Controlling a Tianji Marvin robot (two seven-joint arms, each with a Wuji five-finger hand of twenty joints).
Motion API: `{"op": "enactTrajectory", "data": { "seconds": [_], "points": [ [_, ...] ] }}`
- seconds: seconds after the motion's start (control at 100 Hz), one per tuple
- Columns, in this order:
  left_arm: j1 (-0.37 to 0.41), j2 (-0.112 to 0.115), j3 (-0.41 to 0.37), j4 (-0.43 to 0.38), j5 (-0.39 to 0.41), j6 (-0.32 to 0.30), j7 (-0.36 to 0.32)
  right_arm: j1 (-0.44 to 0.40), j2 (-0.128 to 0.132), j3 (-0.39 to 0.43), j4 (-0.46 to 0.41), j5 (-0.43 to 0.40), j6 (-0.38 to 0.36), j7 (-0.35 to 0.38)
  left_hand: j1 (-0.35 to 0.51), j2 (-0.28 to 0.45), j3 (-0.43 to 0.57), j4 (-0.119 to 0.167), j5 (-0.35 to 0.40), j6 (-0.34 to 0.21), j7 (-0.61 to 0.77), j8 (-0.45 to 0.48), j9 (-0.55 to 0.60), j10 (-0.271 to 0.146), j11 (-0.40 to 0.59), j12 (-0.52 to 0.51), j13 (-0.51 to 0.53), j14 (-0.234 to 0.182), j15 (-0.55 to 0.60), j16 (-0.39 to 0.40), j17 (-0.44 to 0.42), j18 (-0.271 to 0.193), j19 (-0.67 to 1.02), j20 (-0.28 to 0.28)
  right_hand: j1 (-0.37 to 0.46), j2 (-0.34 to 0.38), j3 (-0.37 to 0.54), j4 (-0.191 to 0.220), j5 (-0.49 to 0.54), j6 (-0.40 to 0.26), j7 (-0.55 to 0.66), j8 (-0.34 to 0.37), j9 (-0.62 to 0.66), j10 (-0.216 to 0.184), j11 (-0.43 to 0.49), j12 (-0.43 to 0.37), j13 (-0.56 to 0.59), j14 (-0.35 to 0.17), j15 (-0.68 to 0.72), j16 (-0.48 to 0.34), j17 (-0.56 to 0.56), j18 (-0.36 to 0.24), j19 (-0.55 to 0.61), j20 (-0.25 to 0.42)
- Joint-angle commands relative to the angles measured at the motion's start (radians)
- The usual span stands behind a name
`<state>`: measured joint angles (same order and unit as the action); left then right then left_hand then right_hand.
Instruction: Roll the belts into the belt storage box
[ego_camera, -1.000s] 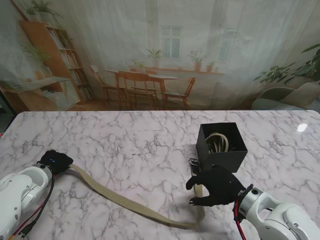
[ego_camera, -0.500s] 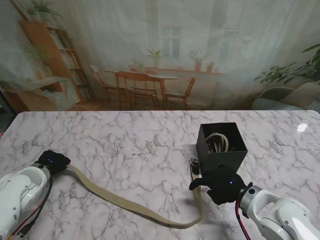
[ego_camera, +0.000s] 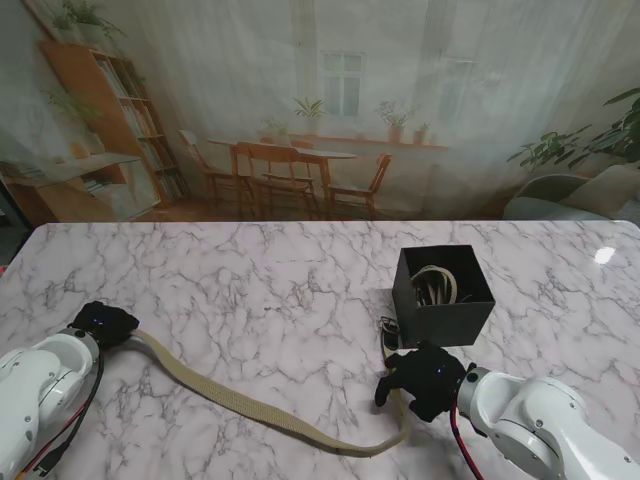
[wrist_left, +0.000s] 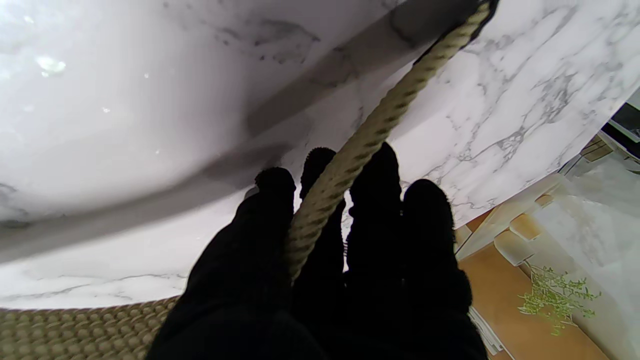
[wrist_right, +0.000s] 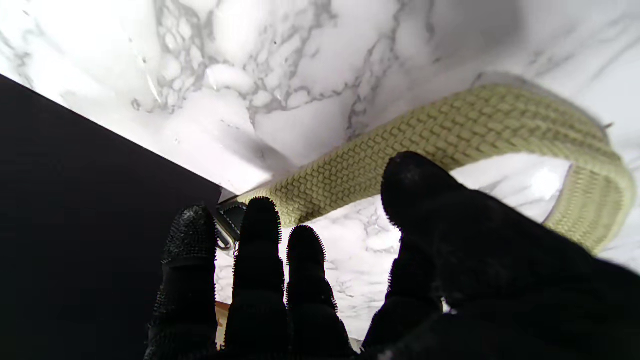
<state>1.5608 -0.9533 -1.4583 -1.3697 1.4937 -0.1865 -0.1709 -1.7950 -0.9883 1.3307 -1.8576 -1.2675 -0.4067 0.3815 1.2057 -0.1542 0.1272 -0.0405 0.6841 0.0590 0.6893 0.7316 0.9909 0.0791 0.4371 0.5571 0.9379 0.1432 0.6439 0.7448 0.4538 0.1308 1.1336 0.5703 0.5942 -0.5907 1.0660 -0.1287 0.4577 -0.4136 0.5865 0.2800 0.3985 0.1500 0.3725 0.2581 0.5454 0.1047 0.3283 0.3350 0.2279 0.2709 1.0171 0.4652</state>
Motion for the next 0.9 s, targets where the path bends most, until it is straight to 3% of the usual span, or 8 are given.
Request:
{"op": "enactTrajectory", "data": {
  "seconds": [0.0,0.17,0.21,0.32,0.55,0.67,0.81,0.89],
  "points": [
    [0.010,-0.003,-0.001,0.011,0.001,0.001,-0.024,0.008,0.002,-0.011,0.018,-0.002,0.011,0.010,0.085,0.055,0.025,0.009,0.028,-0.107,0.078,-0.003,0.008,0.009,0.023,0.006,-0.007,0.054,0.012,0.014,-0.025,-0.024,0.013,0.028,-0.035,-0.051,0.034,0.020,0.043,-0.035,0.028,0.028,-0.031,0.011,-0.013,-0.012,-0.025,0.009,-0.041,-0.015,-0.012,0.001,-0.009,-0.012],
    [0.009,-0.003,-0.015,0.016,0.002,0.004,-0.017,0.032,0.005,-0.039,0.043,-0.030,0.018,0.012,0.085,0.056,0.025,0.009,0.026,-0.106,0.078,-0.003,0.006,0.009,0.023,0.005,-0.007,0.053,0.013,0.014,-0.026,-0.023,0.013,0.029,-0.088,-0.079,0.009,0.012,0.150,-0.025,0.072,0.178,-0.025,-0.029,-0.001,-0.034,-0.021,0.003,-0.037,-0.022,-0.009,-0.003,-0.004,-0.015],
    [0.007,-0.002,-0.016,0.021,0.001,0.007,-0.014,0.031,0.005,-0.038,0.042,-0.035,0.017,0.010,0.085,0.055,0.025,0.010,0.027,-0.106,0.078,-0.003,0.007,0.010,0.023,0.005,-0.007,0.054,0.012,0.014,-0.026,-0.023,0.013,0.030,-0.105,-0.110,-0.022,-0.056,0.182,-0.032,0.107,0.196,-0.013,-0.036,0.001,-0.032,-0.017,0.004,-0.036,-0.021,-0.007,-0.001,-0.001,-0.015],
    [0.003,-0.001,-0.023,0.034,0.003,0.019,-0.005,0.031,0.004,-0.044,0.050,-0.029,0.025,-0.009,0.085,0.057,0.025,0.010,0.026,-0.107,0.079,-0.003,0.007,0.009,0.024,0.005,-0.007,0.054,0.013,0.015,-0.025,-0.025,0.014,0.030,-0.102,-0.142,-0.108,-0.139,0.238,-0.077,0.290,0.148,0.074,-0.074,0.021,-0.014,0.020,0.001,-0.024,-0.015,0.006,0.008,0.014,-0.014],
    [0.001,0.001,-0.058,0.051,0.019,0.041,0.018,0.018,-0.004,-0.050,0.059,-0.015,0.048,-0.113,0.085,0.055,0.023,0.010,0.025,-0.107,0.078,-0.003,0.006,0.010,0.025,0.005,-0.007,0.055,0.014,0.016,-0.026,-0.024,0.014,0.031,-0.155,-0.053,-0.171,-0.150,0.475,-0.043,0.430,0.076,0.488,-0.203,0.133,0.137,0.194,-0.021,0.039,0.036,0.047,0.043,0.052,-0.010],
    [0.008,0.001,-0.087,0.050,0.031,0.050,0.034,0.009,-0.010,-0.056,0.053,0.018,0.074,-0.138,0.085,0.055,0.024,0.011,0.023,-0.105,0.075,-0.004,0.005,0.010,0.025,0.004,-0.009,0.054,0.015,0.016,-0.027,-0.024,0.015,0.032,-0.160,-0.027,-0.201,-0.142,0.539,0.041,0.465,0.027,0.773,-0.209,0.252,0.257,0.360,-0.071,0.138,0.104,0.088,0.068,0.077,-0.005],
    [0.019,0.001,-0.112,0.051,0.041,0.068,0.048,0.004,-0.016,-0.075,0.036,0.084,0.131,-0.119,0.085,0.052,0.025,0.012,0.022,-0.101,0.073,-0.006,0.004,0.014,0.025,0.003,-0.011,0.057,0.016,0.018,-0.029,-0.020,0.016,0.034,-0.165,0.035,-0.189,-0.116,0.626,0.207,0.399,0.009,0.999,-0.110,0.388,0.333,0.602,-0.075,0.299,0.198,0.182,0.055,0.142,0.010],
    [0.020,0.001,-0.117,0.059,0.044,0.080,0.052,0.007,-0.019,-0.094,0.031,0.109,0.168,-0.118,0.085,0.052,0.026,0.014,0.019,-0.097,0.067,-0.010,0.004,0.014,0.025,0.002,-0.010,0.056,0.017,0.018,-0.030,-0.018,0.017,0.035,-0.157,0.095,-0.183,-0.102,0.616,0.288,0.318,-0.024,1.060,-0.118,0.506,0.366,0.702,-0.066,0.365,0.217,0.247,0.036,0.194,0.015]
  ]
}}
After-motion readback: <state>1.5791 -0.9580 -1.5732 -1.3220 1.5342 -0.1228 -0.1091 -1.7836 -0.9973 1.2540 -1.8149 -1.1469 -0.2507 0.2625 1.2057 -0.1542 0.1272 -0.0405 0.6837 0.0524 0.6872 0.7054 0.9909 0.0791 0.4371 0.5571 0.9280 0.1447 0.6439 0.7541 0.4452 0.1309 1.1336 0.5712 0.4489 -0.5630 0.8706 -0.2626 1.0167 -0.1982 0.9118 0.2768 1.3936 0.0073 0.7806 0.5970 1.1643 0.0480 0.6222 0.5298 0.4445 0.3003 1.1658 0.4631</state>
